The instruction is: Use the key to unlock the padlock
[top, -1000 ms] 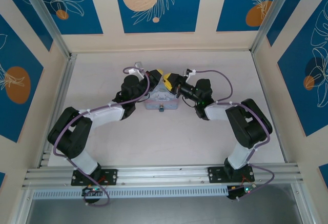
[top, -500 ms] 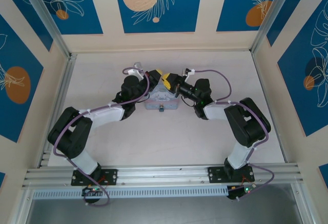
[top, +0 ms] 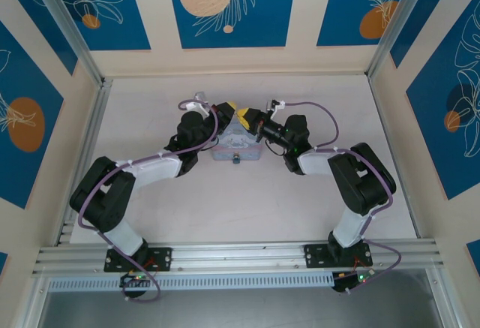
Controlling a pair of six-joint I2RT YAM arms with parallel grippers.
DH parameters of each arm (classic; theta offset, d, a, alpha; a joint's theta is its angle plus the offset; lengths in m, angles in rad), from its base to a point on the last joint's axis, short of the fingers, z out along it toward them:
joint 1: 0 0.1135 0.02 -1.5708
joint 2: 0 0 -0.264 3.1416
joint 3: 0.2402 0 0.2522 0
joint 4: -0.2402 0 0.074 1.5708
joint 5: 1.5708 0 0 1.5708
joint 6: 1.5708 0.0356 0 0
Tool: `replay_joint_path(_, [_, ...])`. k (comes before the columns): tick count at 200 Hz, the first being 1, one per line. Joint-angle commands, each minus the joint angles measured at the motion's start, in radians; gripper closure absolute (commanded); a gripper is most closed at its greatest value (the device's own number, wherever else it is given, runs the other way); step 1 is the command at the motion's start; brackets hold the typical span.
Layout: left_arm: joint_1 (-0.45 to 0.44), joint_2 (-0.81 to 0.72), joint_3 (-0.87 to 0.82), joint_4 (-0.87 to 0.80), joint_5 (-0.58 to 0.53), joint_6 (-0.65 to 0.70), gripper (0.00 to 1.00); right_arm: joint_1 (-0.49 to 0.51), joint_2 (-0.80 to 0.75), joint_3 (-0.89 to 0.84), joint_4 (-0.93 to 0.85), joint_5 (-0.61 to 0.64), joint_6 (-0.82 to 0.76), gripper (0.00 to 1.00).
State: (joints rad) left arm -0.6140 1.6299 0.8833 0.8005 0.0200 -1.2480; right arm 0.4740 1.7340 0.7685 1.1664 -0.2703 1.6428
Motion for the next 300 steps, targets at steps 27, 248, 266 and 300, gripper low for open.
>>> replay_joint_path(27, [-0.016,-0.039,0.000,-0.040,-0.009,0.033,0.88,-0.009,0.001,0.015,0.033,-0.019,-0.009,1.00])
replay_joint_path(248, [0.135,-0.070,0.219,-0.883,0.569,0.567,0.30,-0.134,-0.435,-0.349,-0.497,-0.189,-0.350,1.00])
replay_joint_path(266, [0.134,-0.105,0.133,-0.871,0.565,0.589,0.26,-0.137,-0.531,-0.386,-0.620,-0.152,-0.407,1.00])
replay_joint_path(300, [0.079,-0.151,-0.012,-0.849,0.460,0.672,0.18,-0.160,-0.611,-0.383,-0.731,-0.106,-0.449,1.00])
